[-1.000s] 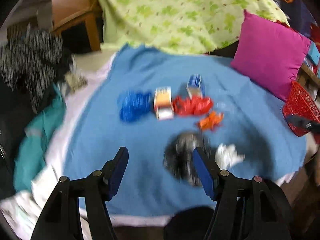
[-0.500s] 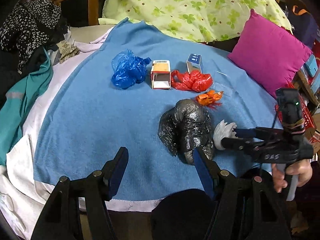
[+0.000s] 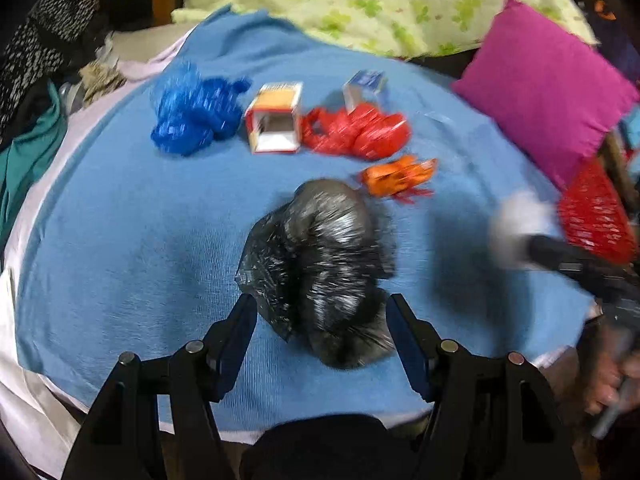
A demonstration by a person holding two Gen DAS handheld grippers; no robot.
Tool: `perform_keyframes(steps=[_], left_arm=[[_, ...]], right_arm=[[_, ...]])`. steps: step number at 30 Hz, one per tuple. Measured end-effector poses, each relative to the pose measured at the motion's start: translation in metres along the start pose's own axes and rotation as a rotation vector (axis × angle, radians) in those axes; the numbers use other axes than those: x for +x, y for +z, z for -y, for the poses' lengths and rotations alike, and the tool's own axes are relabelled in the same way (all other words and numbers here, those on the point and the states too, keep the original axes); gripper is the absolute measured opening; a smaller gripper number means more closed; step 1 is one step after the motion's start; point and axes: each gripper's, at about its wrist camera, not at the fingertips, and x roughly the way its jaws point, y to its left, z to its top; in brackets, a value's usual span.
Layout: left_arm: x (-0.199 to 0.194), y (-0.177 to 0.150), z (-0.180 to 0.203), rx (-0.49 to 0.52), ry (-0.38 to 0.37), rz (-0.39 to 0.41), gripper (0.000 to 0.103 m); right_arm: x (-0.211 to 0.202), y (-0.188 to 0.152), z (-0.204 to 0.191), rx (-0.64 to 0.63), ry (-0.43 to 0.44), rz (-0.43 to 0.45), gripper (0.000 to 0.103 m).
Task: Collect trash
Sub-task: 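Grasp the white tissue with the right gripper while the left gripper grasps the black plastic bag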
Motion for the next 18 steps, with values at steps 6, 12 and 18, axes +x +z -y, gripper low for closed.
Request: perform_keyframes(steps=[6, 12, 18], left_arm=[[0.017, -0.002, 0.004, -0.017, -0.035, -0.011, 0.036], [-0.021, 0.003, 0.028, 0.078, -0.006, 0.087, 0.033], [-0.060, 0.014, 0.067, 0.166, 0.000, 0.169, 0.033]], right_arm=[[-0.028, 0.000, 0.011, 0.025, -0.039, 0.055, 0.040], [-0.057, 0.000, 0.010, 0.022, -0.039, 0.133, 0.040], [-0.095, 0.005, 0.017, 0.046, -0.039, 0.226, 0.040]])
